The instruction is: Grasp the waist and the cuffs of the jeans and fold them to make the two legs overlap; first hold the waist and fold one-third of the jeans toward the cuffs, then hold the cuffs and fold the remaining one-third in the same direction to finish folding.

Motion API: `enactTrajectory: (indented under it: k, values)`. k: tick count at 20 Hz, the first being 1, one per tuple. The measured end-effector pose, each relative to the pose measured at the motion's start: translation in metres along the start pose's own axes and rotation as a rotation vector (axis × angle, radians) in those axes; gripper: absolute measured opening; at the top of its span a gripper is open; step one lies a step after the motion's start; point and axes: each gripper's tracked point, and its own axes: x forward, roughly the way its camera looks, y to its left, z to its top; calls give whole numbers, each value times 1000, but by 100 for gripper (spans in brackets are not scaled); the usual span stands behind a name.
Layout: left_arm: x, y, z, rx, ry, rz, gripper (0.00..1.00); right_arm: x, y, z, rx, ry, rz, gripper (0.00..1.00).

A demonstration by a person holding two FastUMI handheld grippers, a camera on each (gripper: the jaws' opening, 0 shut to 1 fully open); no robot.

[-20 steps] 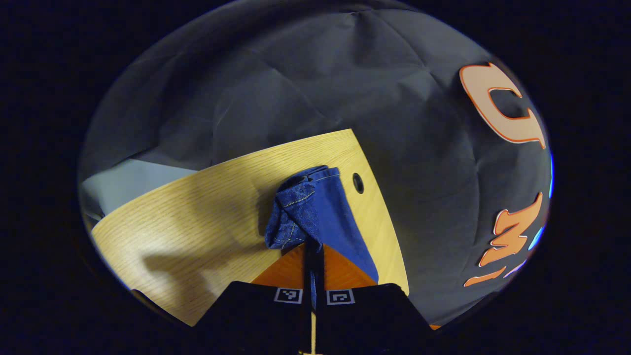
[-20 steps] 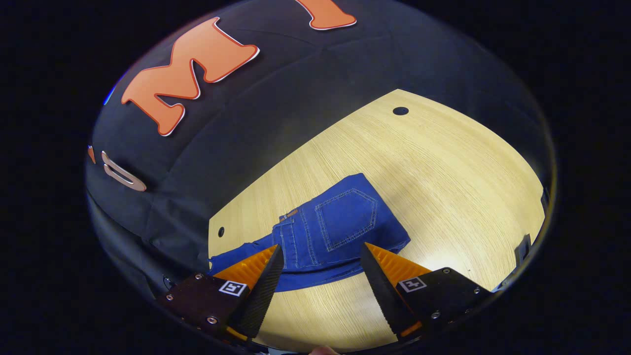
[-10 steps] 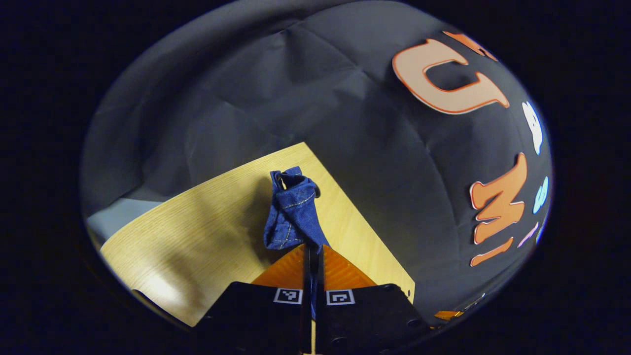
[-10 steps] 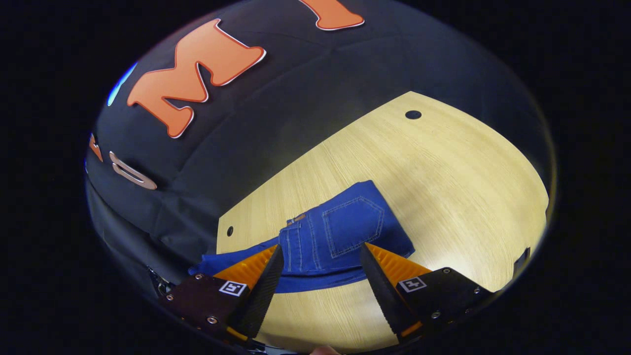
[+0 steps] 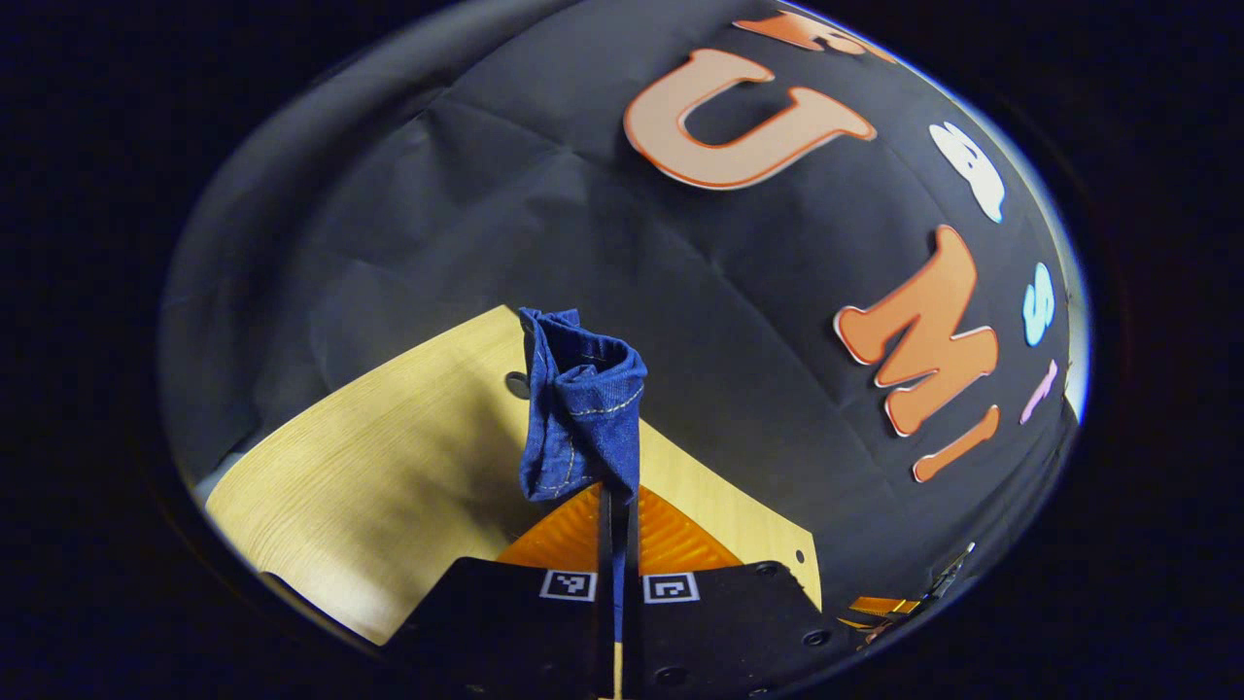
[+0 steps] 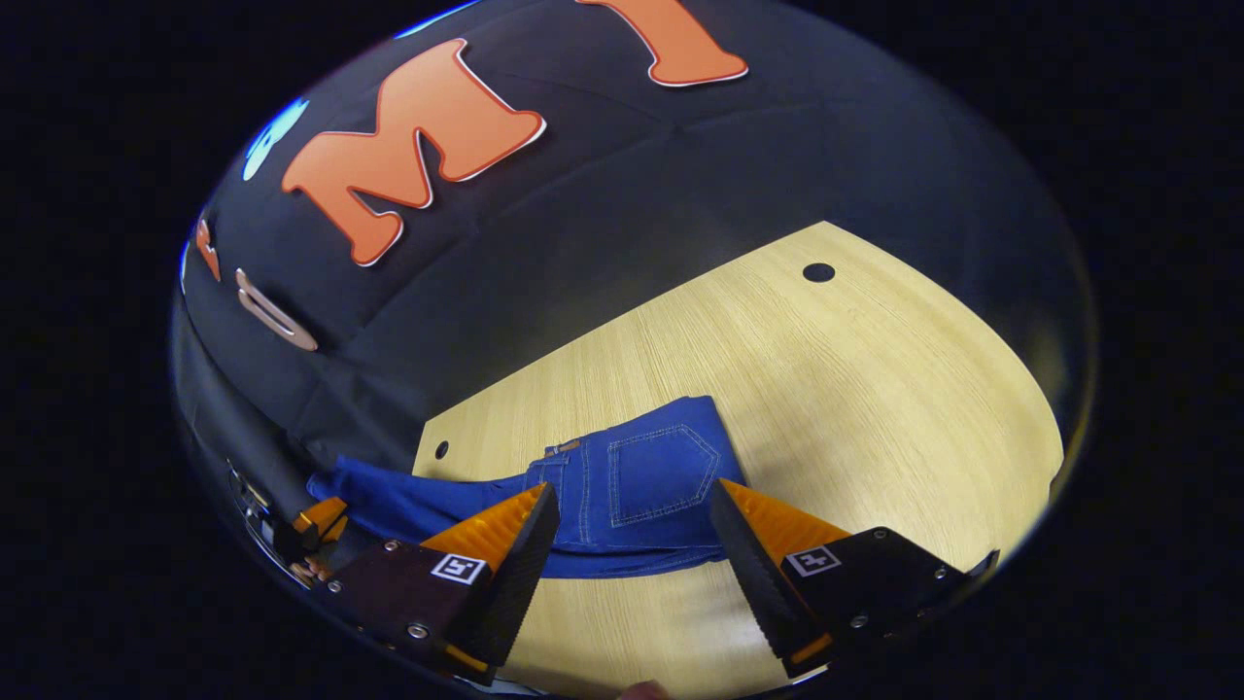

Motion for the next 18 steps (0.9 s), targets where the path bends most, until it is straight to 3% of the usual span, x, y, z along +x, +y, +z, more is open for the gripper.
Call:
enactTrajectory:
  k: [9,18]
  values:
    - [21,-95,-37,77,33,-51,4,-9,-18,4,-148,-29,13,98]
    - [48,-186,-110,139,127,-117,4,-8,-30,5,-169,-13,48,98]
